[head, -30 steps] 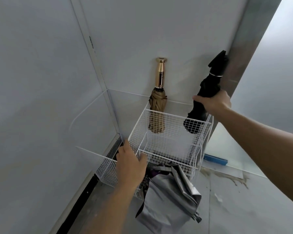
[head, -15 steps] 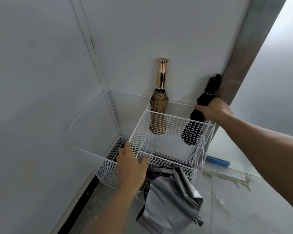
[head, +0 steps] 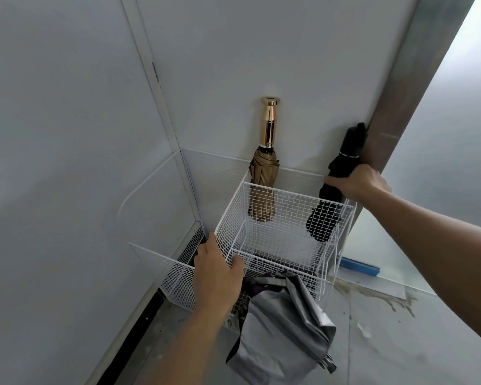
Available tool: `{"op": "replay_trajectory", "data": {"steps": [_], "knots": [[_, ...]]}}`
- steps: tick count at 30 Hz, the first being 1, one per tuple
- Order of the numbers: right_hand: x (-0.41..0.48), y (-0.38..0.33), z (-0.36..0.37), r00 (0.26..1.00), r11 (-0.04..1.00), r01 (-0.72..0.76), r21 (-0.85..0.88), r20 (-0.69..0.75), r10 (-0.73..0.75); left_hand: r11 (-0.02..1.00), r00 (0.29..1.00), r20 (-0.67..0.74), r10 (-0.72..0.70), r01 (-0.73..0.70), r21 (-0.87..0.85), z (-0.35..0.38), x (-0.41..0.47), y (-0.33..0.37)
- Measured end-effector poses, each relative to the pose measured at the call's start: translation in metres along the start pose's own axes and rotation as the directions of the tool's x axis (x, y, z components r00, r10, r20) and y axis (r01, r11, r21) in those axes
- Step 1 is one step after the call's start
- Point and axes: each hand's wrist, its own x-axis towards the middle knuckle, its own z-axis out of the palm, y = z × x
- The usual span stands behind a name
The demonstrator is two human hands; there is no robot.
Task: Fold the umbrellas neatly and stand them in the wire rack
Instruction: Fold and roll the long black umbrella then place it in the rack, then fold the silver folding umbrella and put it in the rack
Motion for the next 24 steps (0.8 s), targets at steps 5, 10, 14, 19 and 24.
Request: {"op": "replay_trajectory", "data": {"steps": [5,10,14,19,24], "knots": [[-0.008,0.002,-0.007,1.000,1.000,-0.005,0.000,0.013,0.005,0.999,0.999,0.041,-0.028,0.029,-0.029,-0.006,-0.001,0.003],[-0.031,0.018,-0.011,0.991,0.999,0.027,0.021,-0.131,-0.024,0.996,0.998,0.052,-0.031,0.035,-0.081,-0.013,-0.002,0.001],[-0.069,0.034,0.004,0.977,0.987,0.121,0.102,-0.189,-0.100,0.992,0.994,0.093,-0.051,0.062,-0.112,-0.020,-0.006,-0.006],[-0.128,0.050,0.063,0.944,0.965,0.260,0.026,0.204,-0.260,0.982,0.978,0.203,-0.047,0.083,-0.172,-0.033,-0.019,-0.009],[-0.168,0.054,0.145,0.881,0.912,0.390,-0.126,0.338,-0.330,0.980,0.968,0.247,-0.043,0.089,-0.180,-0.038,-0.017,-0.016]]}}
